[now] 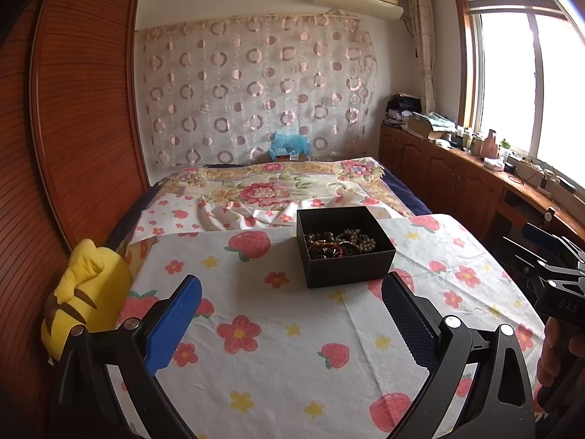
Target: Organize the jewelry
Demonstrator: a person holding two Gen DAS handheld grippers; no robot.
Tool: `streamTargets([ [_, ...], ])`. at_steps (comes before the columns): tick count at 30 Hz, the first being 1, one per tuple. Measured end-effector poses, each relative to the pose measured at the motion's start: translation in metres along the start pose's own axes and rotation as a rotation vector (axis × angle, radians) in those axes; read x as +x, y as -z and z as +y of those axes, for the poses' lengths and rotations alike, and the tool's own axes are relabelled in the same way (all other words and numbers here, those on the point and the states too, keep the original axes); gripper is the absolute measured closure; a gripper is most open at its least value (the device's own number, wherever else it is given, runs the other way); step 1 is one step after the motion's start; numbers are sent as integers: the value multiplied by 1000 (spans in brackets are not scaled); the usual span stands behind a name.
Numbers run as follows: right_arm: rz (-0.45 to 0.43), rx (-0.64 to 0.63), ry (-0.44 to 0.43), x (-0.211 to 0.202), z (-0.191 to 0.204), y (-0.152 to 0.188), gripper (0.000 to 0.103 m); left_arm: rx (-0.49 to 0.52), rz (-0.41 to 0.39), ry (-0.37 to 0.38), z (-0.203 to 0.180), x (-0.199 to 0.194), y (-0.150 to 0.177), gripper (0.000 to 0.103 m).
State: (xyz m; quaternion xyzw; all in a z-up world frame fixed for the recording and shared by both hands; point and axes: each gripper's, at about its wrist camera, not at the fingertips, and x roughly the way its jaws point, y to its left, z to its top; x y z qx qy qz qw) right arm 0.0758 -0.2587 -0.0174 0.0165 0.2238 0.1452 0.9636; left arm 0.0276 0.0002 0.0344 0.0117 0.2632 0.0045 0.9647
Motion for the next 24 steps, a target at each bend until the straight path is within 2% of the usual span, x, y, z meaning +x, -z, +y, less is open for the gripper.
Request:
streamTargets([
  [24,-2,-1,0,0,0,1,3,0,-5,-1,-1,-1,1,8],
])
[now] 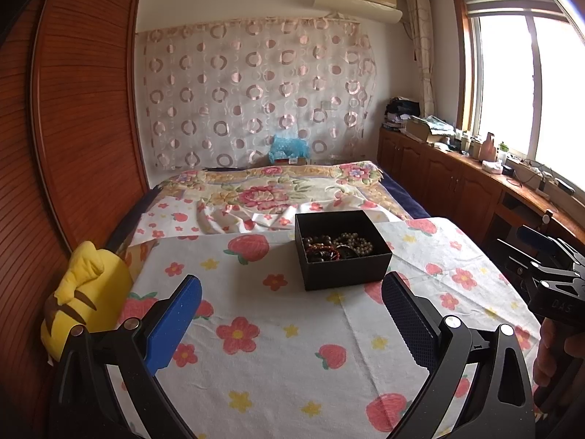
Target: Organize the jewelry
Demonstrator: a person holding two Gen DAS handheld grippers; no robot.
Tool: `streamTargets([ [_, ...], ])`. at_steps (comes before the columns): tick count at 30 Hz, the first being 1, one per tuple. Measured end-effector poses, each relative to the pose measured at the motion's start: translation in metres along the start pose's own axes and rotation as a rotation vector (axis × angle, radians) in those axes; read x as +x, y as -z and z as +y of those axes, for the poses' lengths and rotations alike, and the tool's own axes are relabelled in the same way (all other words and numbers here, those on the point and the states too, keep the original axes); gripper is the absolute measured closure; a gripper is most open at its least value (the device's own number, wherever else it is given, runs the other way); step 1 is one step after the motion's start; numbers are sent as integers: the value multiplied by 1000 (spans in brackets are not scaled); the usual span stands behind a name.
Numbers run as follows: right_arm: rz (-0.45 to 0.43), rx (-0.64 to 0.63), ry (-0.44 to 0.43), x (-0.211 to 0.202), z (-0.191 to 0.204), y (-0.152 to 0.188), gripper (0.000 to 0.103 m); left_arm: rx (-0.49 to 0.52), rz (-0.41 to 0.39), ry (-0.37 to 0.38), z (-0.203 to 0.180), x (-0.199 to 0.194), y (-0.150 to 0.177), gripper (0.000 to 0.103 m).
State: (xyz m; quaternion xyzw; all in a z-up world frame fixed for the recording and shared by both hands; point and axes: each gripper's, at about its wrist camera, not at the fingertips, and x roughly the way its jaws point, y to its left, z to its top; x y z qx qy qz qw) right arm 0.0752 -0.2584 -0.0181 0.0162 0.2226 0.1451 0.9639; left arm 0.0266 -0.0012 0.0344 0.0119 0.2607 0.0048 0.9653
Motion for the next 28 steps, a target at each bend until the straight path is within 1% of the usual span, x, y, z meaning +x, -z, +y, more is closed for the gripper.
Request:
streamTargets([
  [23,-1,0,-1,0,0,3,3,-7,1,-1,1,0,2,8],
  [28,0,1,-1,1,0,1,3,-3,-2,0,-5,-1,0,8],
])
